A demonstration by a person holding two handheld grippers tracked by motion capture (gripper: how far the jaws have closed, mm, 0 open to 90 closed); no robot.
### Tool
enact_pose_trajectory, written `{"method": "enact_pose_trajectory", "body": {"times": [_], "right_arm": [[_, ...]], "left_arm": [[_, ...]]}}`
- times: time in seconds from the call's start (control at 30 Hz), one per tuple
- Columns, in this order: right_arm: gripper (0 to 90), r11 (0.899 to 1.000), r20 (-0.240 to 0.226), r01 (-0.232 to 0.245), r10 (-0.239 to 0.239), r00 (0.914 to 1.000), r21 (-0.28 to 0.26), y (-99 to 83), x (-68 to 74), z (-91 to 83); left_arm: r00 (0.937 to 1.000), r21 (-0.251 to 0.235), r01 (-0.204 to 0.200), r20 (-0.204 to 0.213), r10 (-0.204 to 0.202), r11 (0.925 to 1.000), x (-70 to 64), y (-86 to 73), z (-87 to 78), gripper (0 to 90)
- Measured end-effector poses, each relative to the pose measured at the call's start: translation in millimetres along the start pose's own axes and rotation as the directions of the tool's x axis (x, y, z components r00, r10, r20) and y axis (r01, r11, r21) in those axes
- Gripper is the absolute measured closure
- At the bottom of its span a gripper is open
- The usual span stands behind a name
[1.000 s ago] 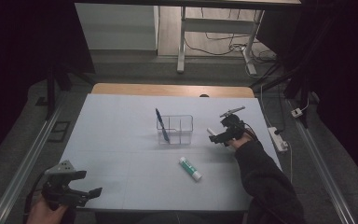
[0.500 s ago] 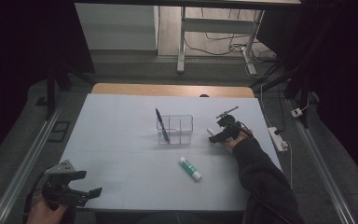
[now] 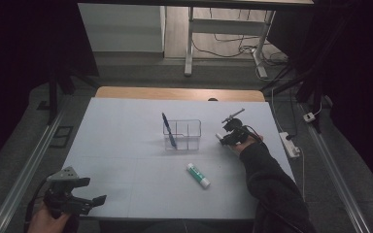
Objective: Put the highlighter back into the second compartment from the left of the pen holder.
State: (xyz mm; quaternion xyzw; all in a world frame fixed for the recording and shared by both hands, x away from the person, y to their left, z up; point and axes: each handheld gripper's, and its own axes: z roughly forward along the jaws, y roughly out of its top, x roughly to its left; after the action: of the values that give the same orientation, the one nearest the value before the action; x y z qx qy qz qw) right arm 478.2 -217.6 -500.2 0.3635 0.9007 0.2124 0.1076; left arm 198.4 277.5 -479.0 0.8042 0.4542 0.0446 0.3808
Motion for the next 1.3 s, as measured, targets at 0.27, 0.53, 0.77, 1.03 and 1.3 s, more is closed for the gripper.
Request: {"method": "enact_pose_trajectory", "body": {"times": [0.27,0.53,0.77,1.03,1.3], "right_arm": [[78.5,0.999,-0.012,-0.036,0.036,0.9993,0.001,-0.2,-0.2,-2.4],[78.7,0.994,-0.009,-0.048,0.047,0.9988,-0.097,2.7,0.7,-18.8],[78.6,0.979,-0.001,-0.036,0.037,0.9993,-0.2,7.4,6.7,-38.9],[78.6,0.947,-0.004,-0.046,0.047,0.9989,-0.318,15.6,14.5,-65.7],[78.6,0.916,-0.036,-0.056,0.046,0.9983,-0.398,25.6,25.1,-86.5]], "left_arm": [[1.0,0.001,-0.001,-0.001,0.001,1.0,-0.3,0.1,0.2,4.6],[1.0,0.004,-0.006,-0.005,0.006,1.0,-0.8,0.2,0.2,4.7],[1.0,0.005,-0.005,-0.005,0.005,1.0,-0.8,0.2,0.2,4.7],[1.0,0.005,-0.005,-0.006,0.005,1.0,-0.7,0.3,0.3,4.7],[1.0,0.003,-0.003,-0.005,0.003,1.0,-0.5,0.5,0.3,4.5]]}}
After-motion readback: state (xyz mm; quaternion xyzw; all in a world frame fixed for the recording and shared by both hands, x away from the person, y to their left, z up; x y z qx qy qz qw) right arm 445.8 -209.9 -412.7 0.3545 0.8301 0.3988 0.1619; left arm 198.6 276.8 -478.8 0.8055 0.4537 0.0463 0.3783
